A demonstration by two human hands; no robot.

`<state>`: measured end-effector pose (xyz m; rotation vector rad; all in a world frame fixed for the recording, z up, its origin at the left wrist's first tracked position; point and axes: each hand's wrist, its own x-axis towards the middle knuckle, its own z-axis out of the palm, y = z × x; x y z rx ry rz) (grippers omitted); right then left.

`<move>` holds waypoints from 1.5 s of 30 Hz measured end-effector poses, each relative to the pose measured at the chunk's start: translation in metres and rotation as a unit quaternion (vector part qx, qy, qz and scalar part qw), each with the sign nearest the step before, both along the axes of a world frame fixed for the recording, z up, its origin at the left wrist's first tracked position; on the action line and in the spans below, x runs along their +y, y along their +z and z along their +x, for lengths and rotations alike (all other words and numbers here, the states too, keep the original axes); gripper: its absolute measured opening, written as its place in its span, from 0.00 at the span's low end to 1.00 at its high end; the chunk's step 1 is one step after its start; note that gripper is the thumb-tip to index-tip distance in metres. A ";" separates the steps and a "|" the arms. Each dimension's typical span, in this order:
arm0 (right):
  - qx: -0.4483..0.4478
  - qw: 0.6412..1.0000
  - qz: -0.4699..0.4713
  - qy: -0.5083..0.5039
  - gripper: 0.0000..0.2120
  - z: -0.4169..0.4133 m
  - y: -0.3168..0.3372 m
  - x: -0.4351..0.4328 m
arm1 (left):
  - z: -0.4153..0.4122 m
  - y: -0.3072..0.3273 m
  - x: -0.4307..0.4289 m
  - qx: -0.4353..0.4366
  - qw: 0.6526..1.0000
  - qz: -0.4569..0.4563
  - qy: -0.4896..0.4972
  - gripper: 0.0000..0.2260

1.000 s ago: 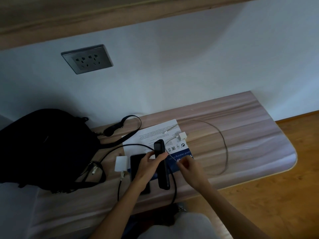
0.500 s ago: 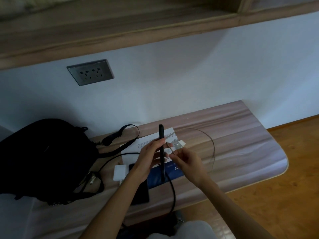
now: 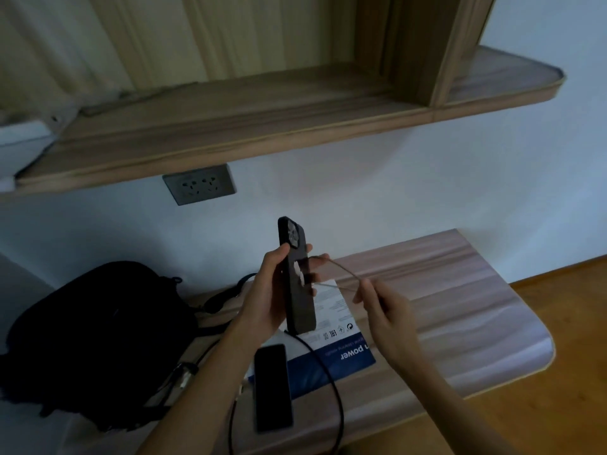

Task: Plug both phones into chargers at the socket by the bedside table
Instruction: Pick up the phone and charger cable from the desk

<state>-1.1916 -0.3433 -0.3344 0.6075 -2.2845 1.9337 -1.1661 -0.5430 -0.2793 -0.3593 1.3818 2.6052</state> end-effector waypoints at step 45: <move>-0.133 0.973 0.181 0.048 0.18 0.011 0.036 0.032 | 0.030 0.052 -0.029 -0.027 0.999 -0.029 -0.028 0.37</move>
